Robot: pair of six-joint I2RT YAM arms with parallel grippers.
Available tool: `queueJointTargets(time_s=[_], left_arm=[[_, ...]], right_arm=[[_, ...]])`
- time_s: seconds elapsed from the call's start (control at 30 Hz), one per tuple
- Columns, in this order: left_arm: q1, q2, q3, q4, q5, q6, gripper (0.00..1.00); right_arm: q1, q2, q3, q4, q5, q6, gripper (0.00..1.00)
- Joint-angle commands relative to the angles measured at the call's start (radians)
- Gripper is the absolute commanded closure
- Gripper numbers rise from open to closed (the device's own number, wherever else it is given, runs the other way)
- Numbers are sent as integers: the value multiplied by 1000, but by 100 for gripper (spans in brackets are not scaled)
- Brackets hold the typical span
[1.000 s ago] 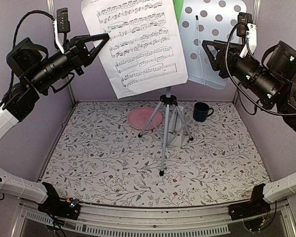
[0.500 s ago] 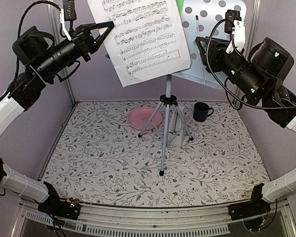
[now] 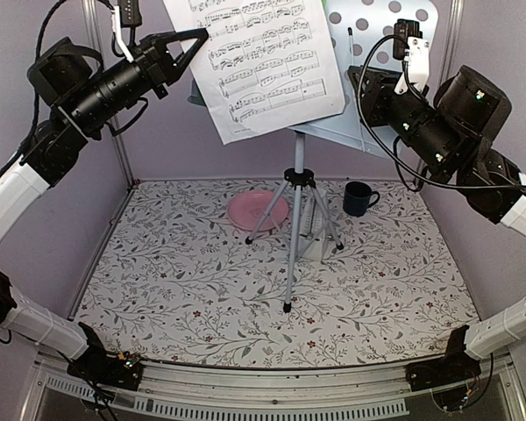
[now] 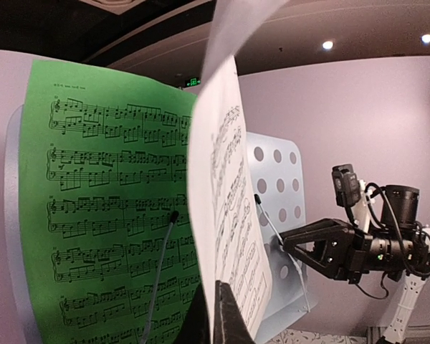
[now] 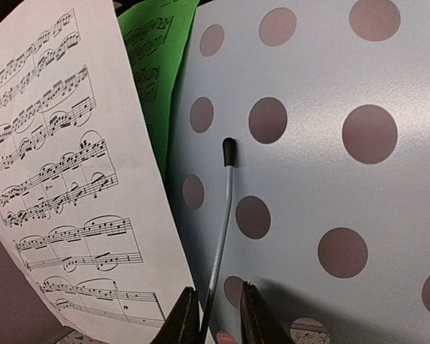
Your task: Set up the instrument practice props
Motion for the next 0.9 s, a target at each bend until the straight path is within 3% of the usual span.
queueJointTargets(time_s=[0.0,0.43,0.87], left_arm=[[12,19,31,4,-4,11,100],[13,48,66,1,0,20,100],[12,118,164,-52,15,48,100]], right_arm=[[-15,13,36,27,-11,-1,79],[-27,27,41,28,-29,-18,100],[-28,7,-9,98,-89,-66,100]])
